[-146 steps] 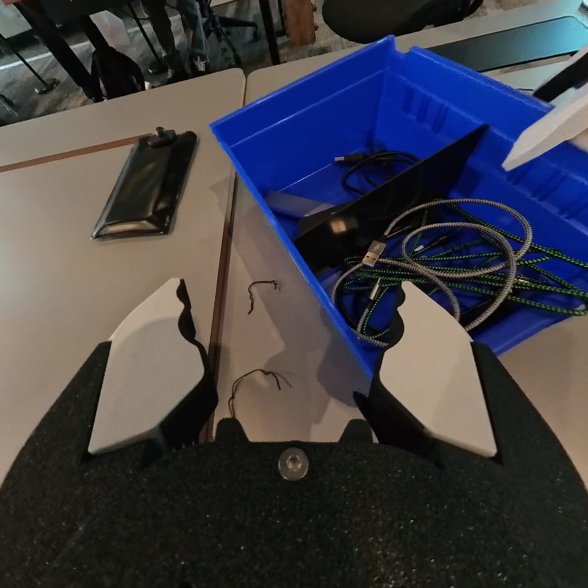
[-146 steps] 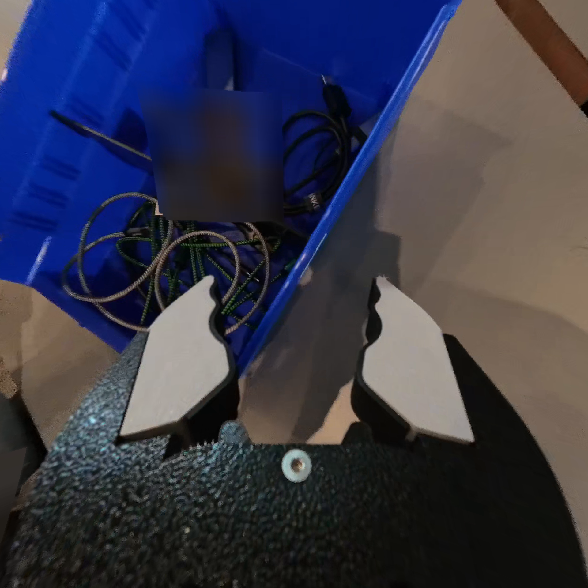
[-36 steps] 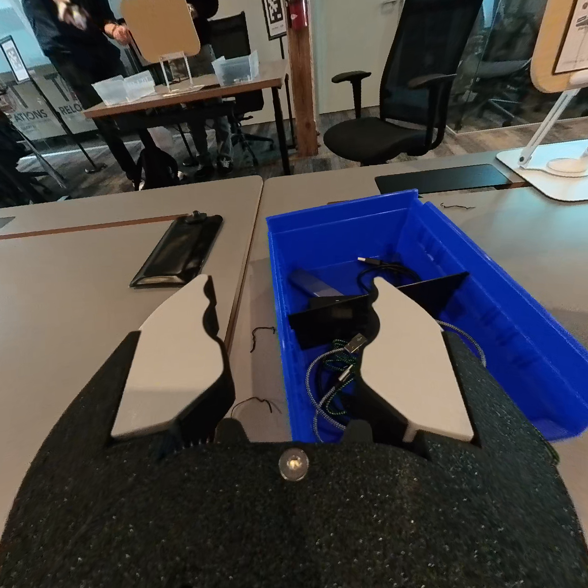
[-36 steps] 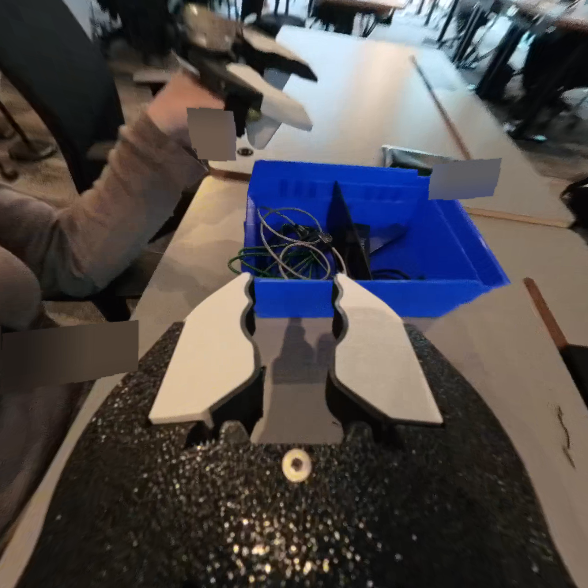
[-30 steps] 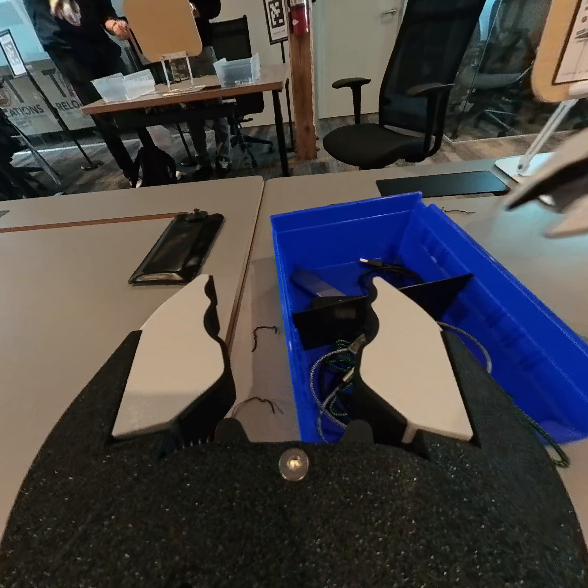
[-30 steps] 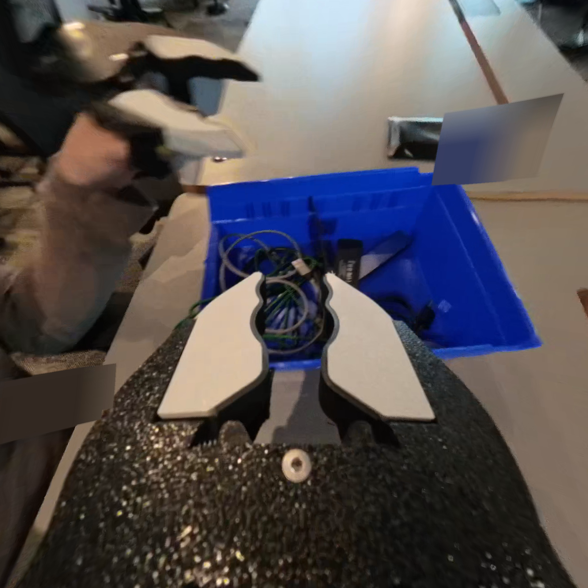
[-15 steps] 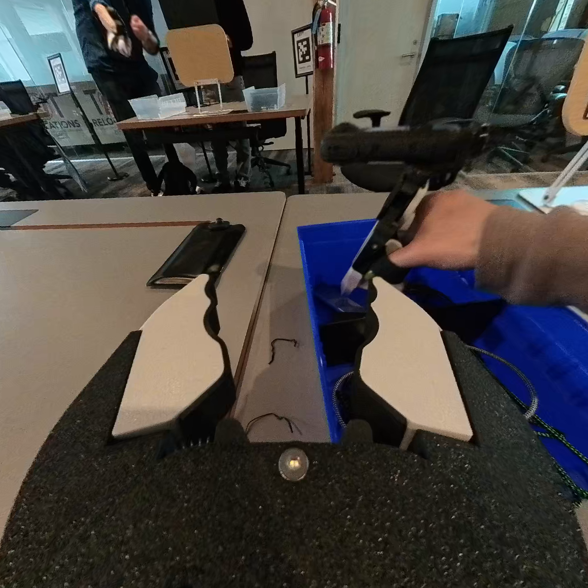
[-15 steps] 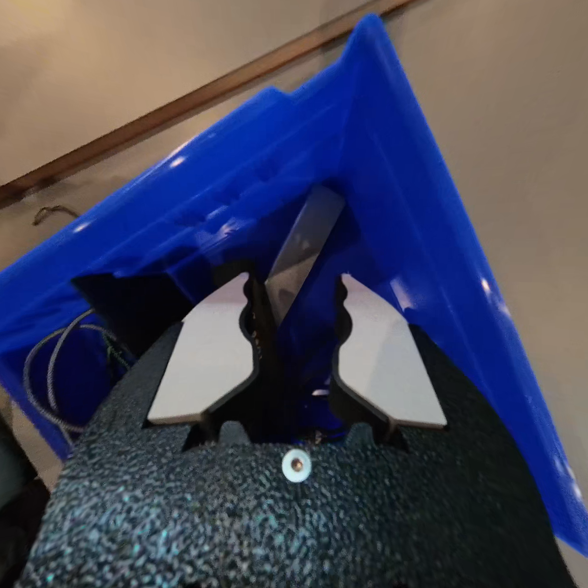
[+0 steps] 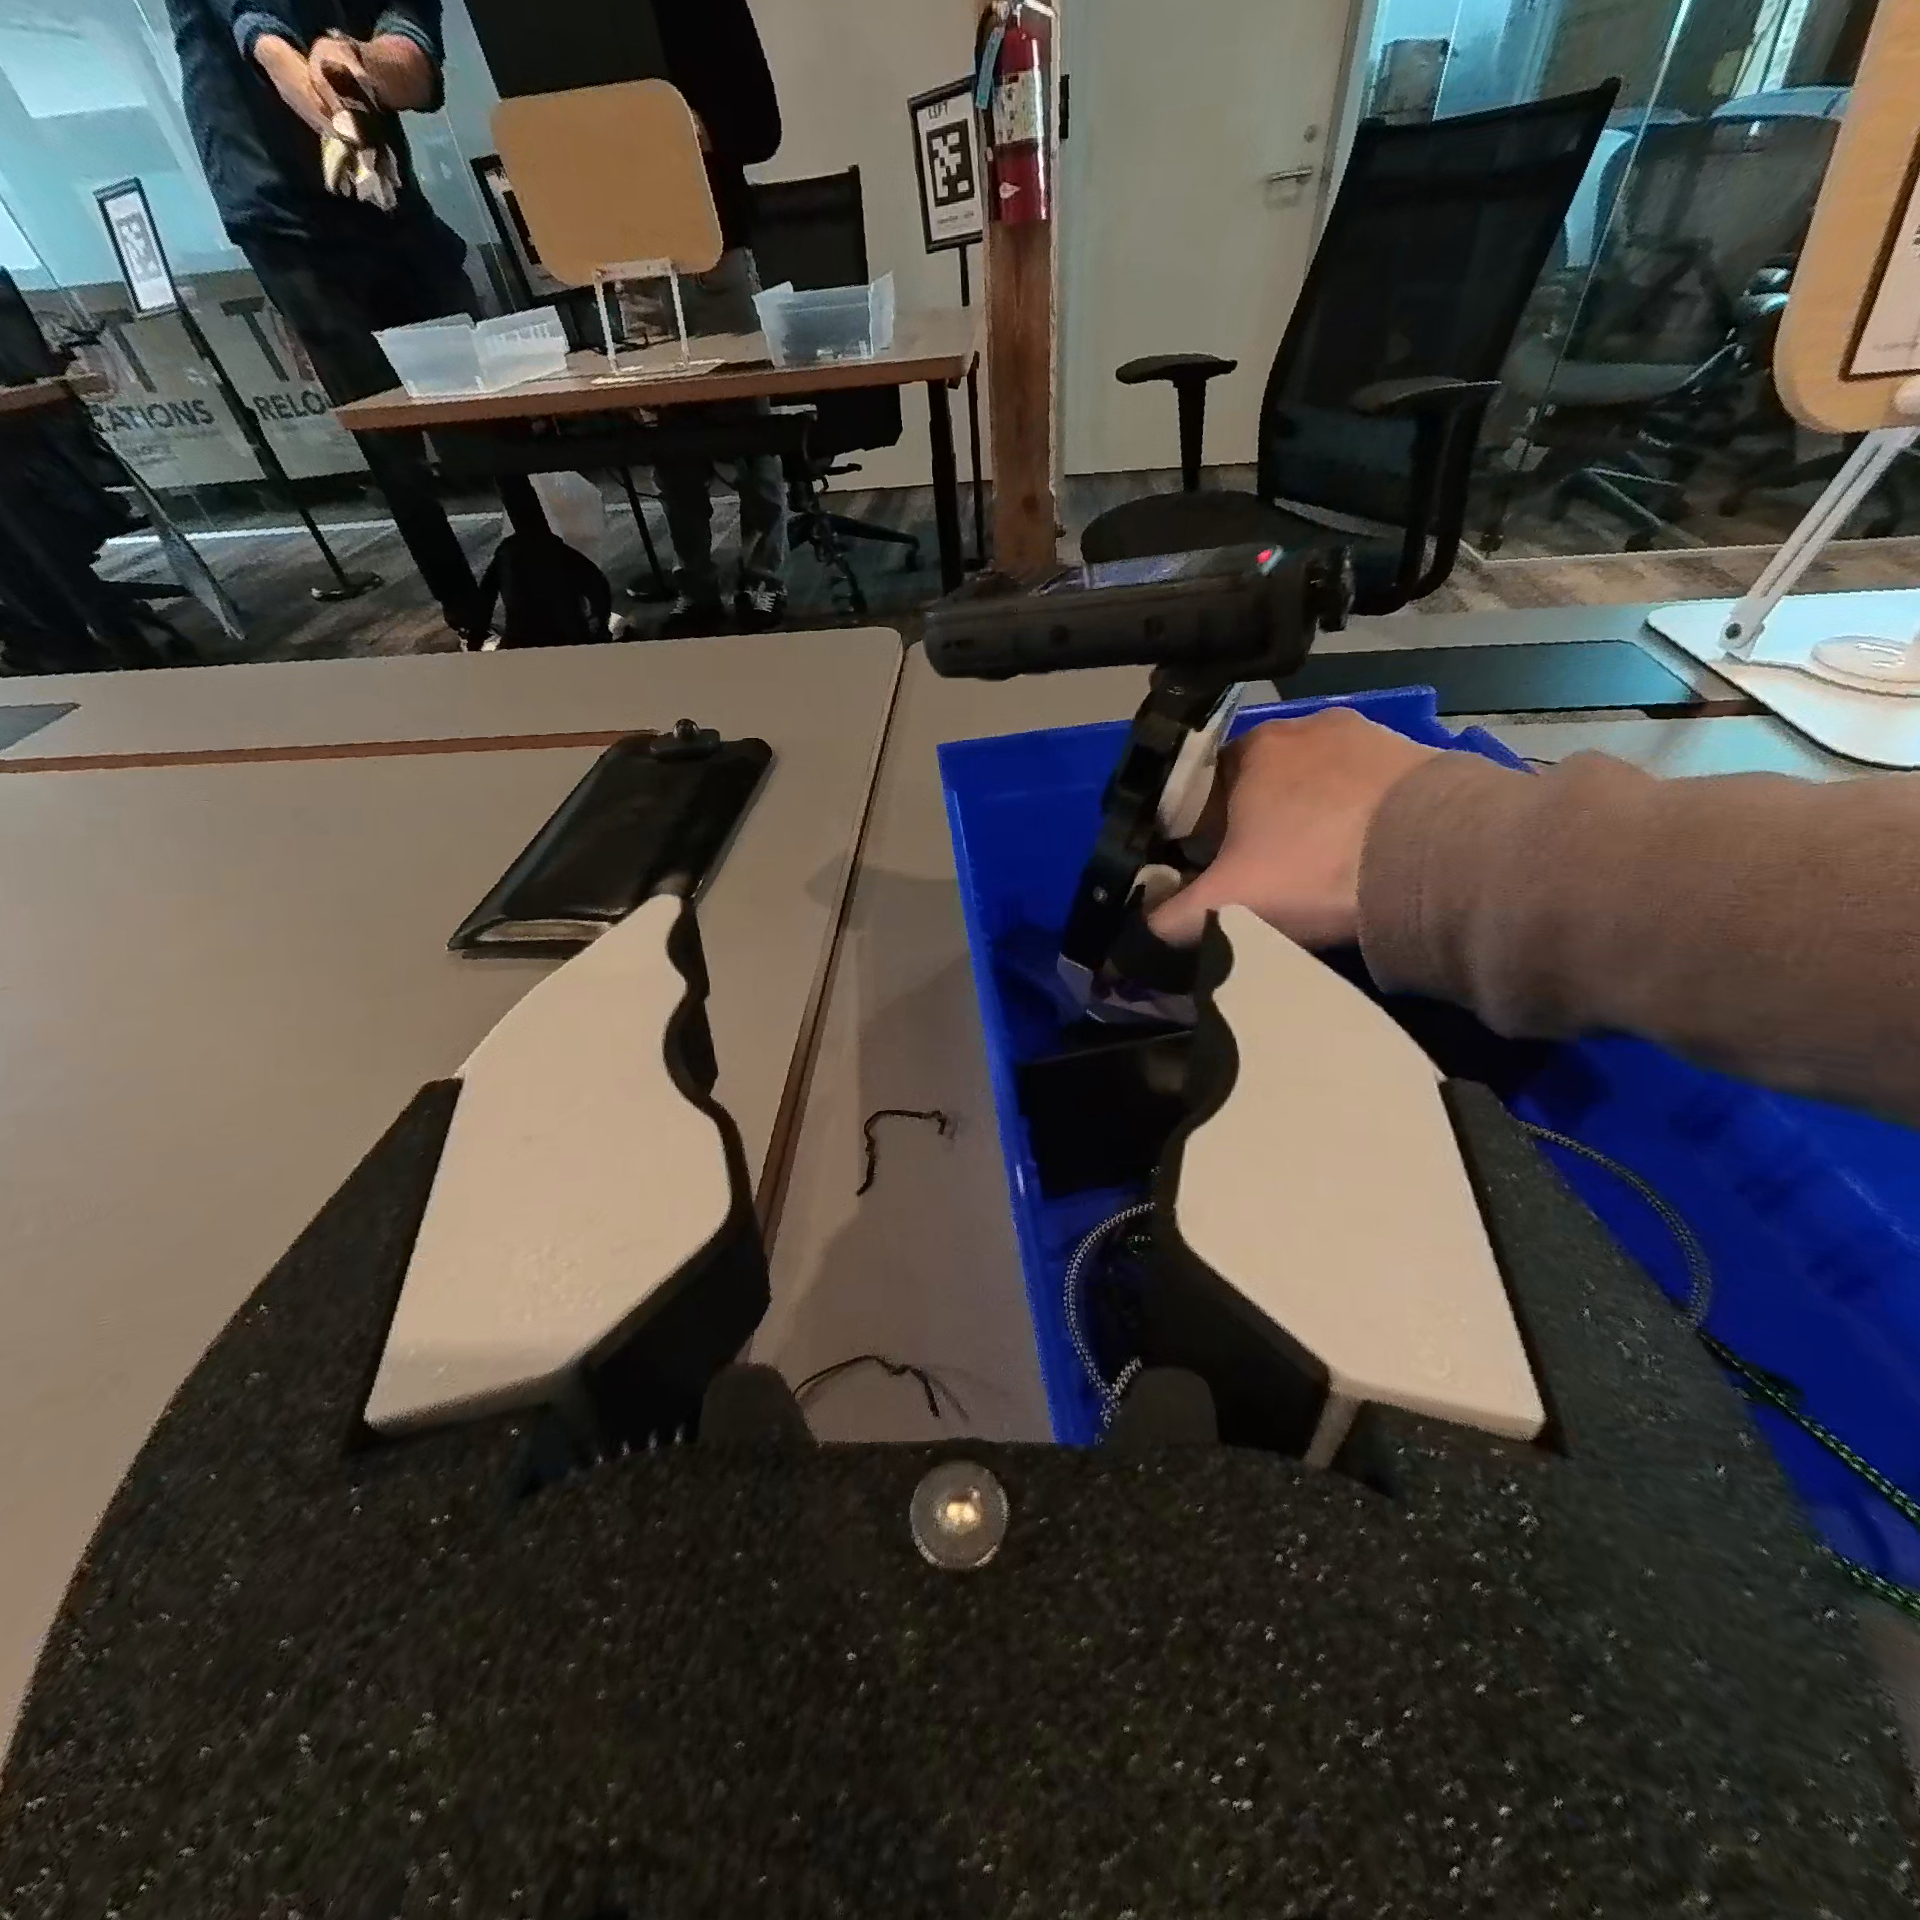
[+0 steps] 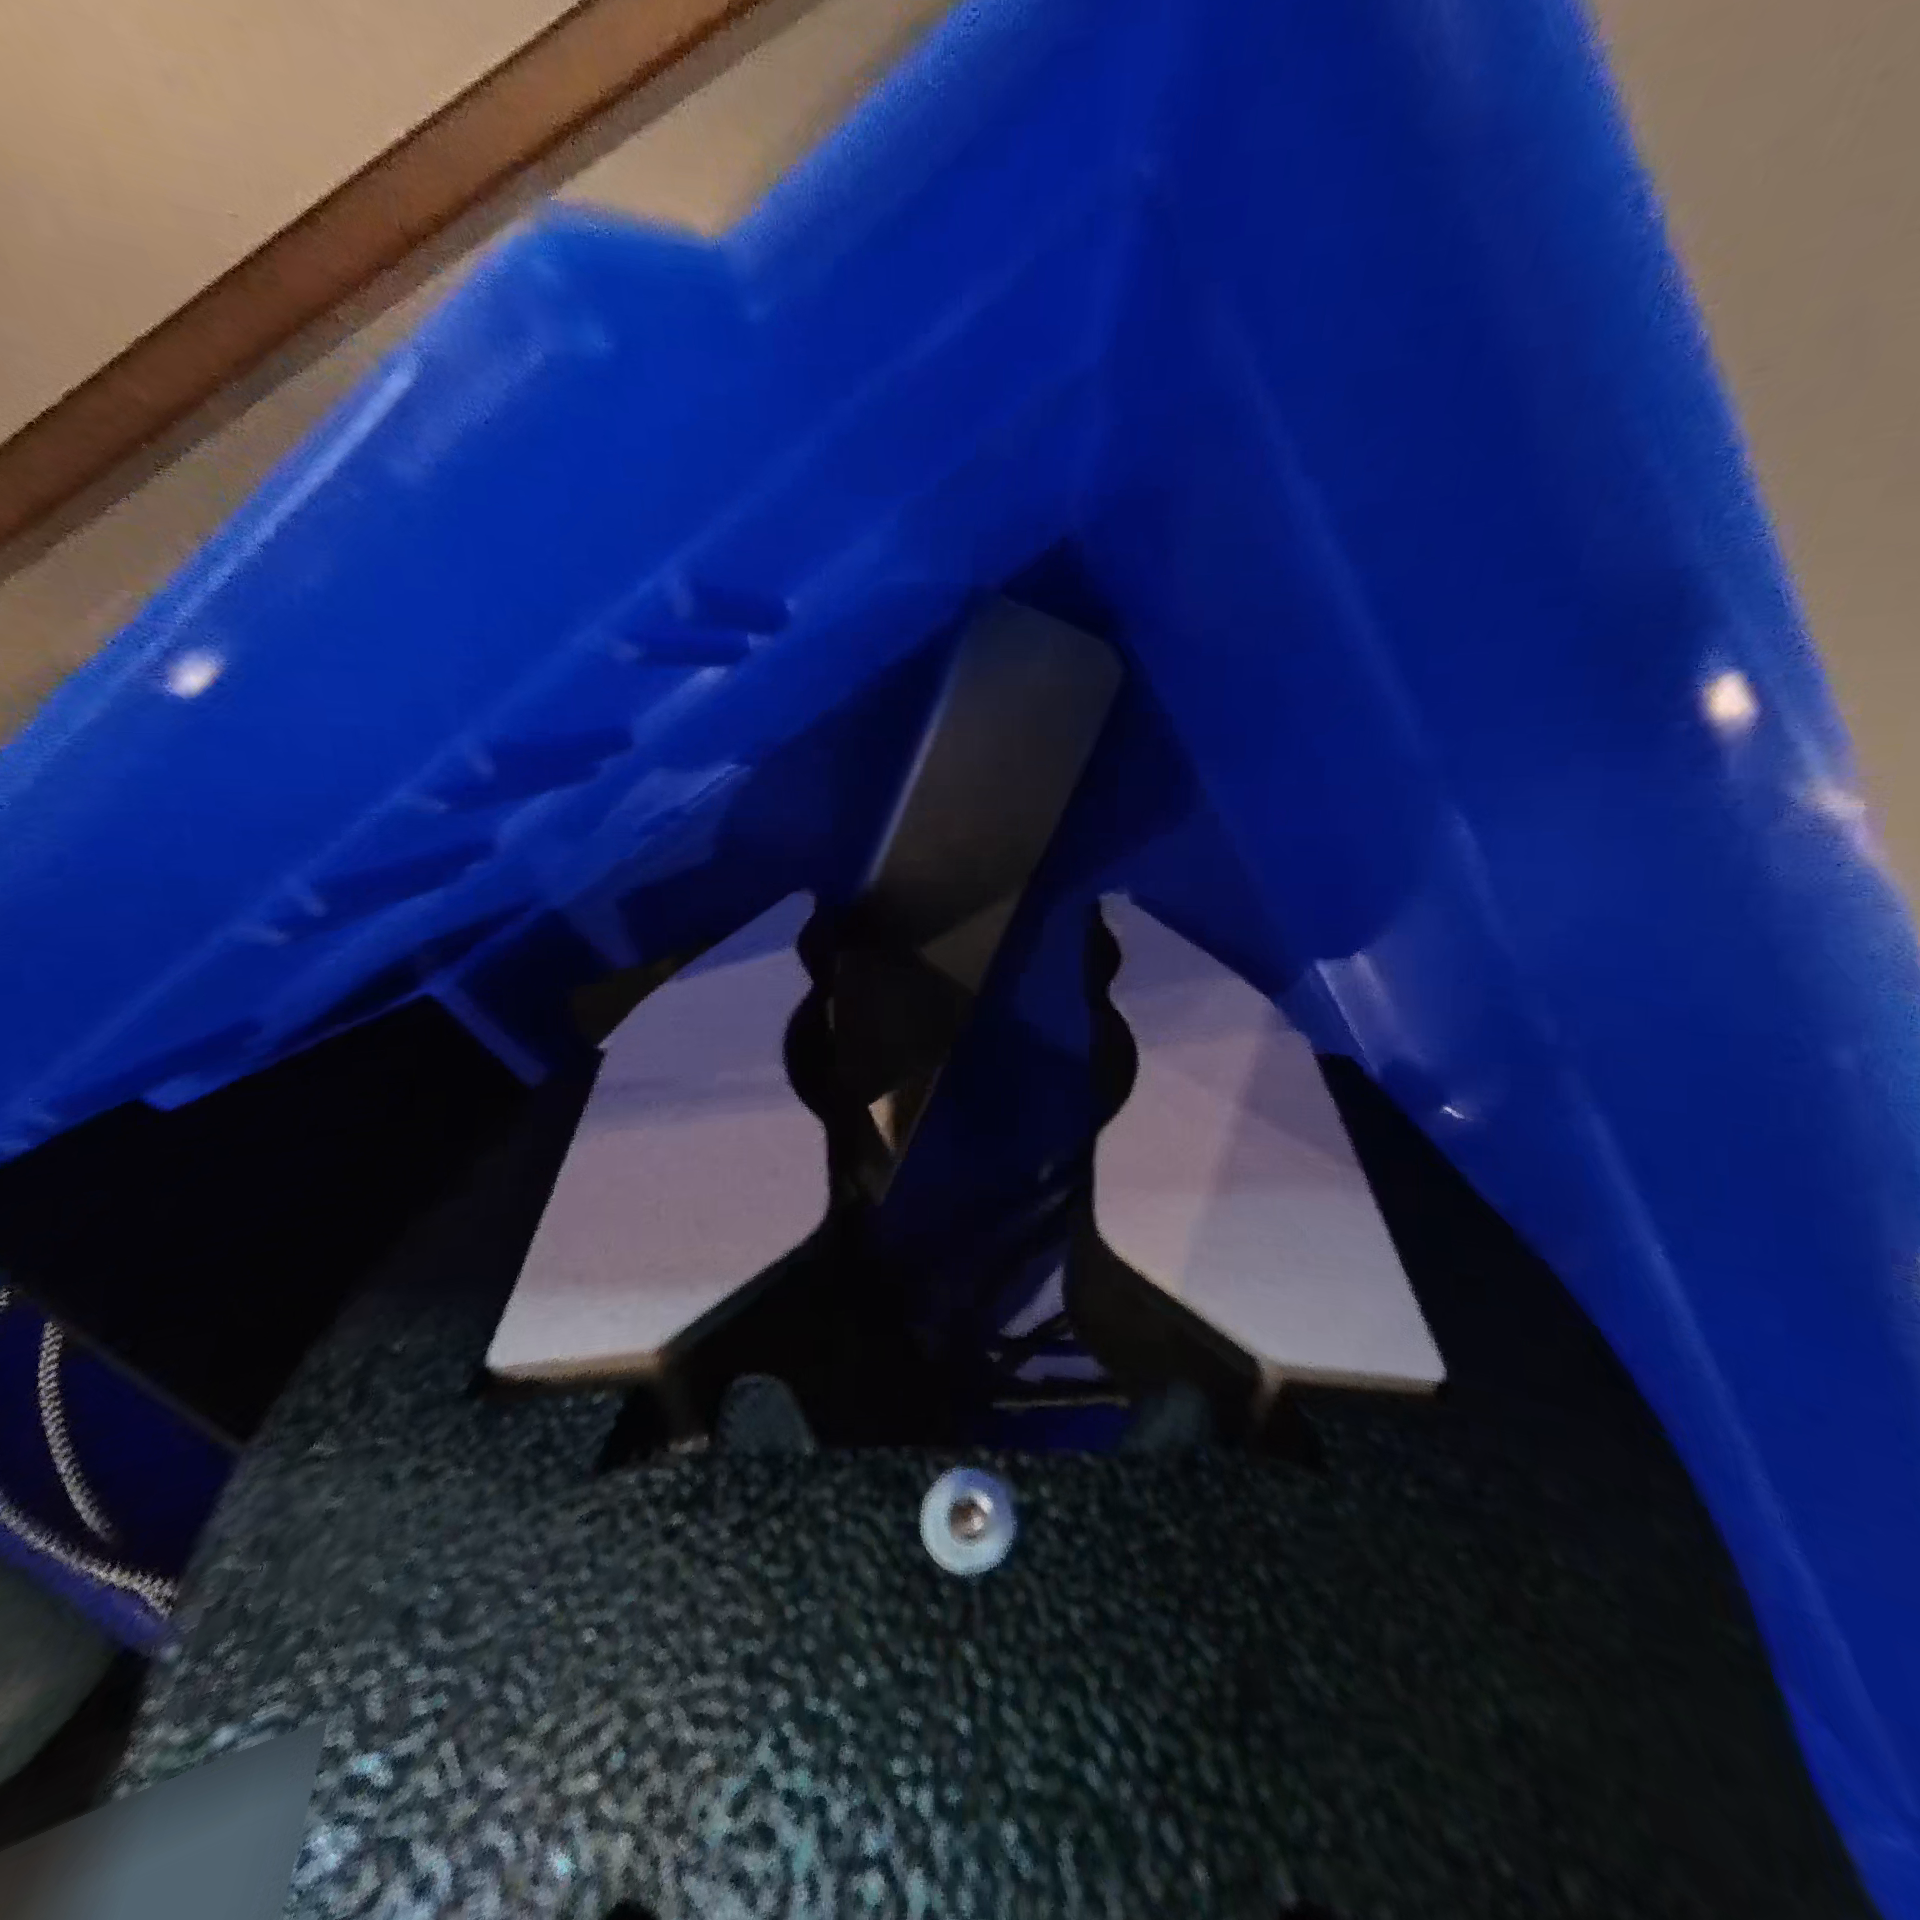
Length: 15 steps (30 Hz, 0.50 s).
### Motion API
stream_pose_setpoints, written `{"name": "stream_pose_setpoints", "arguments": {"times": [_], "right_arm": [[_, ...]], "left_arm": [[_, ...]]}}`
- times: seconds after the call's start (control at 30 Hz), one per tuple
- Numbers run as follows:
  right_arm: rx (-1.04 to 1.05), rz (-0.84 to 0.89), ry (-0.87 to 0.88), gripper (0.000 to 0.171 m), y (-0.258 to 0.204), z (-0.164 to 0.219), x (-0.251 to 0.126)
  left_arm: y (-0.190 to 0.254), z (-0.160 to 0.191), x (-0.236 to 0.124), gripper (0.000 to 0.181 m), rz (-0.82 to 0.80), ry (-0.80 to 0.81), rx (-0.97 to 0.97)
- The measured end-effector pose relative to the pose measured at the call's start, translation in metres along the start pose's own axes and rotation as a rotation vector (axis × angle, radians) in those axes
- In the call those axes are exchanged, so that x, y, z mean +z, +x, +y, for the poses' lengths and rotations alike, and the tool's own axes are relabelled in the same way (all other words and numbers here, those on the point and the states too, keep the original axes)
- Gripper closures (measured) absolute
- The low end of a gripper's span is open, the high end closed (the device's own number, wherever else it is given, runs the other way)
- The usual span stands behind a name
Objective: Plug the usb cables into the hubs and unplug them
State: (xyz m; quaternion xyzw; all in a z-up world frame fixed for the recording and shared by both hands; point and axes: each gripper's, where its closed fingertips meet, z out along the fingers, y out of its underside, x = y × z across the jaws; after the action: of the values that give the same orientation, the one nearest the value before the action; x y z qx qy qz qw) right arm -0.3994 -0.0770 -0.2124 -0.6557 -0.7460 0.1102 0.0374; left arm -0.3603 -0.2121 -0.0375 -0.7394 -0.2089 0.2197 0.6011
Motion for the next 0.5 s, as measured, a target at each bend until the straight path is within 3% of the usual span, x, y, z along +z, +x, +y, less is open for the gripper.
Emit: {"name": "stream_pose_setpoints", "arguments": {"times": [0.1,0.5], "right_arm": [[-0.013,-0.009,-0.002,0.137,-0.0047,-0.0017,0.0008],[-0.003,-0.044,0.038,0.138,-0.0052,-0.0027,0.0002]], "left_arm": [[0.0009,0.0027,0.0017,0.092,0.0,-0.017,0.007],[0.0012,0.0051,0.0035,0.092,0.002,-0.03,0.011]]}}
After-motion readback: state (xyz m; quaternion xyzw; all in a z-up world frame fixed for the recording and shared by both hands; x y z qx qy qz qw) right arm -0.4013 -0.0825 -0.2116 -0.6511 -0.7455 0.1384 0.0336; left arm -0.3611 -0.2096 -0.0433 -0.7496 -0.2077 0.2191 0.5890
